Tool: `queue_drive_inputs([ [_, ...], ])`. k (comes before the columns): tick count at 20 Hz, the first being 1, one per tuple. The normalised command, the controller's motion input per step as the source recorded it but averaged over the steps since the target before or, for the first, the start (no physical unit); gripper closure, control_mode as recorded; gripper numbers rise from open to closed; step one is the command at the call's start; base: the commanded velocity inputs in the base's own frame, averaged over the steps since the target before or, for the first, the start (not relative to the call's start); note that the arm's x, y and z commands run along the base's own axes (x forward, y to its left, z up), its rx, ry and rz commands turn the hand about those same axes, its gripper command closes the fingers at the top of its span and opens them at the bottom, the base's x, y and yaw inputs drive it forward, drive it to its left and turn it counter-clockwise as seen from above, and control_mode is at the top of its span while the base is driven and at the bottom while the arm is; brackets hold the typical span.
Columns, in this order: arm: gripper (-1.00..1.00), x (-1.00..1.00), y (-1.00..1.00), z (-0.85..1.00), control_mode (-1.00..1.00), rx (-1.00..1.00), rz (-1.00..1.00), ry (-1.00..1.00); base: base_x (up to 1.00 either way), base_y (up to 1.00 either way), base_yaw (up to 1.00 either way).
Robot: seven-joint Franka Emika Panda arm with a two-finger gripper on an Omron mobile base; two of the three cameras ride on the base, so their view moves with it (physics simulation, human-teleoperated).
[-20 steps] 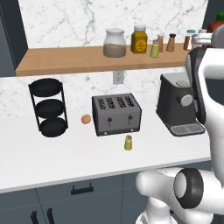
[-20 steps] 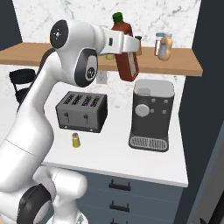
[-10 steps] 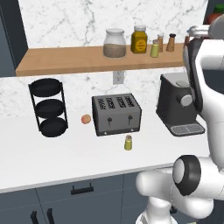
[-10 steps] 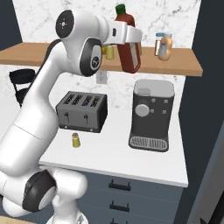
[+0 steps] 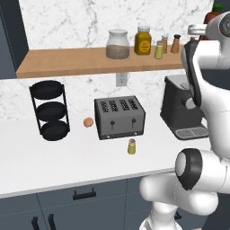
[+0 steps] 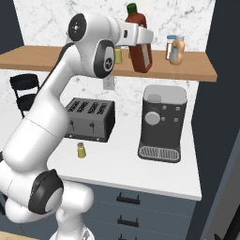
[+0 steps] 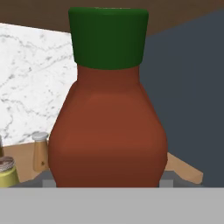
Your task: Put the shaker and condiment bottle from the counter next to their counterparts in the cabinet.
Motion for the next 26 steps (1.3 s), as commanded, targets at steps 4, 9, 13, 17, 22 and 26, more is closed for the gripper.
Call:
queue_drive_inputs([
  [4,1.00,0.39,0.00,0.00,-1.00,0.00,-0.01,0.00,0.00,0.00,0.00],
  [9,1.00,0.36,0.00,0.00,-1.00,0.00,-0.03,0.00,0.00,0.00,0.00],
  [13,1.00,0.23,-0.04,0.00,-1.00,0.00,-0.06,0.00,0.00,0.00,0.00],
  [17,1.00,0.12,-0.07,0.00,-1.00,0.03,-0.06,0.00,0.00,0.00,0.00],
  [22,1.00,0.19,-0.04,0.00,-1.00,0.06,-0.04,0.01,0.00,0.00,0.00],
  [26,1.00,0.25,-0.01,0.00,-1.00,0.06,-0.01,0.04,0.00,0.00,0.00],
])
